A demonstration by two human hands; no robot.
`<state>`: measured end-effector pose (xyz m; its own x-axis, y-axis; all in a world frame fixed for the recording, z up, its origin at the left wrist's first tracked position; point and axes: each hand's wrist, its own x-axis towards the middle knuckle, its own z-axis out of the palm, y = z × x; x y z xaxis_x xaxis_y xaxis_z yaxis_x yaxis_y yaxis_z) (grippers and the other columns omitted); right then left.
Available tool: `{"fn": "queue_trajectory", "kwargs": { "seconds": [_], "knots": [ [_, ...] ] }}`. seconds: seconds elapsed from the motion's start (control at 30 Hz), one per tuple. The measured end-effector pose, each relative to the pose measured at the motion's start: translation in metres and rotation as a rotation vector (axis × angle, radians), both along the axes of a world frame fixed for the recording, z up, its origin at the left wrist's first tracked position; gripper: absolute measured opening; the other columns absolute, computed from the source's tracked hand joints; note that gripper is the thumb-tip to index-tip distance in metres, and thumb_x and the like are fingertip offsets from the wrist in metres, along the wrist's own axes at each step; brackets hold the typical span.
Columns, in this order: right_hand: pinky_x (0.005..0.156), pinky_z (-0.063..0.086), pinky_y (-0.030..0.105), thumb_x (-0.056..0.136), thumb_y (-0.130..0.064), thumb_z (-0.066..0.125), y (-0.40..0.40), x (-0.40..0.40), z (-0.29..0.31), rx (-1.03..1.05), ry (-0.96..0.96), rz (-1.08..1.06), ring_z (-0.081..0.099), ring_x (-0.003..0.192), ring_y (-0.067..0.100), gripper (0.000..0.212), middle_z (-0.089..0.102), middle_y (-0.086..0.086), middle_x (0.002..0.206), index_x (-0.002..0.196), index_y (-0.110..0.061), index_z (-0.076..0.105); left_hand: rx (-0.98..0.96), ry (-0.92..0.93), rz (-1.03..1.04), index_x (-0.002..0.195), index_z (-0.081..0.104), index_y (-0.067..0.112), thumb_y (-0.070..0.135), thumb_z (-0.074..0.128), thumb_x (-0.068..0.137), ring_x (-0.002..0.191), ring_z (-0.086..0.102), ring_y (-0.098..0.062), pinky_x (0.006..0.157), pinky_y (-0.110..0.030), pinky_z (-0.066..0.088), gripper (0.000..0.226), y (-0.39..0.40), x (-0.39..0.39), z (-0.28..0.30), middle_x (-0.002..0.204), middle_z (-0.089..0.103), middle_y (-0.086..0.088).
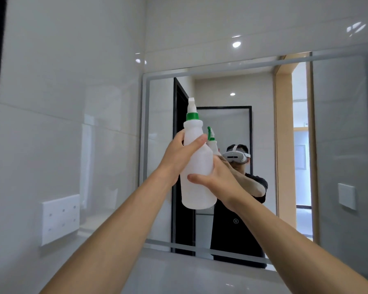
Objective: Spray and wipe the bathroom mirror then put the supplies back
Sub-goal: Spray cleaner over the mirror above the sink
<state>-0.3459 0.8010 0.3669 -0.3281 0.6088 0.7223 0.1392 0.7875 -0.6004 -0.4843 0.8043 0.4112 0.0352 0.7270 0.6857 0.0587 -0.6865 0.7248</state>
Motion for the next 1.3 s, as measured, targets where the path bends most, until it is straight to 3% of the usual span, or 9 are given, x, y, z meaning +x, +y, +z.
{"fn": "queue_trajectory", "kwargs": {
  "seconds": [0.1, 0.23, 0.47, 0.6, 0.7, 0.83, 0.93, 1.13, 1.3],
  "knots": [
    [0.085, 0.061, 0.040, 0.076, -0.013, 0.078, 0.005, -0.014, 0.007, -0.006, -0.024, -0.052, 0.070, 0.096, 0.012, 0.044, 0.071, 0.000, 0.103, 0.111, -0.032, 0.061, -0.002, -0.033, -0.008, 0.122, 0.058, 0.022, 0.040, 0.074, 0.087, 0.089, 0.072, -0.020, 0.073, -0.035, 0.060, 0.042, 0.005, -0.013, 0.010, 0.103, 0.071, -0.003],
    [0.089, 0.058, 0.048, 0.058, -0.036, 0.083, 0.016, -0.027, 0.011, -0.037, -0.038, -0.118, 0.063, 0.110, 0.017, 0.076, 0.058, -0.001, 0.122, 0.127, -0.034, 0.048, 0.024, -0.069, -0.015, 0.119, 0.058, 0.025, 0.023, 0.077, 0.082, 0.092, 0.072, -0.028, 0.079, -0.044, 0.061, 0.042, 0.013, -0.025, 0.019, 0.103, 0.070, -0.007],
    [0.092, 0.056, 0.044, 0.061, -0.032, 0.083, 0.029, -0.036, 0.000, -0.080, -0.003, -0.085, 0.061, 0.112, 0.015, 0.082, 0.059, -0.003, 0.122, 0.133, -0.032, 0.043, 0.038, -0.046, 0.029, 0.114, 0.058, 0.030, 0.042, 0.083, 0.071, 0.096, 0.073, -0.031, 0.085, -0.055, 0.060, 0.051, 0.016, -0.033, 0.019, 0.108, 0.070, -0.009],
    [0.085, 0.053, 0.032, 0.065, -0.027, 0.083, 0.033, -0.042, -0.008, -0.111, -0.002, -0.033, 0.058, 0.114, 0.014, 0.082, 0.056, -0.001, 0.126, 0.135, -0.030, 0.041, 0.029, -0.039, 0.006, 0.116, 0.058, 0.033, 0.033, 0.086, 0.068, 0.098, 0.072, -0.034, 0.086, -0.055, 0.059, 0.056, 0.021, -0.041, 0.016, 0.109, 0.069, -0.012],
    [0.087, 0.053, 0.033, 0.063, -0.030, 0.083, 0.037, -0.046, -0.010, -0.130, -0.008, -0.025, 0.058, 0.115, 0.015, 0.085, 0.055, -0.001, 0.127, 0.137, -0.032, 0.040, 0.033, -0.060, -0.013, 0.121, 0.058, 0.028, 0.025, 0.086, 0.067, 0.094, 0.073, -0.036, 0.084, -0.053, 0.060, 0.061, 0.025, -0.047, 0.014, 0.110, 0.068, -0.017],
    [0.091, 0.053, 0.037, 0.059, -0.034, 0.083, 0.041, -0.052, -0.011, -0.151, -0.018, -0.012, 0.059, 0.116, 0.016, 0.089, 0.058, -0.002, 0.127, 0.137, -0.032, 0.040, 0.050, -0.107, -0.016, 0.124, 0.056, 0.023, 0.017, 0.083, 0.080, 0.088, 0.075, -0.035, 0.076, -0.047, 0.062, 0.053, 0.025, -0.054, 0.015, 0.115, 0.066, -0.006],
    [0.086, 0.051, 0.031, 0.064, -0.028, 0.083, 0.040, -0.057, -0.010, -0.162, -0.027, 0.007, 0.059, 0.114, 0.015, 0.085, 0.058, -0.002, 0.126, 0.137, -0.029, 0.039, 0.050, -0.120, 0.001, 0.125, 0.055, 0.022, 0.019, 0.080, 0.083, 0.084, 0.075, -0.032, 0.069, -0.041, 0.062, 0.049, 0.023, -0.058, 0.016, 0.111, 0.066, -0.009],
    [0.094, 0.051, 0.037, 0.068, -0.025, 0.082, 0.040, -0.064, -0.009, -0.169, -0.051, 0.019, 0.057, 0.114, 0.015, 0.080, 0.056, -0.003, 0.124, 0.135, -0.031, 0.038, 0.090, -0.138, 0.104, 0.116, 0.057, 0.012, 0.025, 0.081, 0.083, 0.070, 0.073, -0.026, 0.063, -0.037, 0.061, 0.044, 0.018, -0.063, 0.018, 0.096, 0.066, -0.004],
    [0.095, 0.051, 0.037, 0.069, -0.025, 0.081, 0.041, -0.066, -0.009, -0.159, -0.078, 0.035, 0.057, 0.114, 0.016, 0.081, 0.057, -0.004, 0.124, 0.136, -0.032, 0.037, 0.123, -0.166, 0.145, 0.113, 0.056, 0.012, 0.026, 0.083, 0.080, 0.070, 0.073, -0.026, 0.064, -0.036, 0.061, 0.044, 0.014, -0.066, 0.015, 0.095, 0.065, -0.002]
  ]
}}
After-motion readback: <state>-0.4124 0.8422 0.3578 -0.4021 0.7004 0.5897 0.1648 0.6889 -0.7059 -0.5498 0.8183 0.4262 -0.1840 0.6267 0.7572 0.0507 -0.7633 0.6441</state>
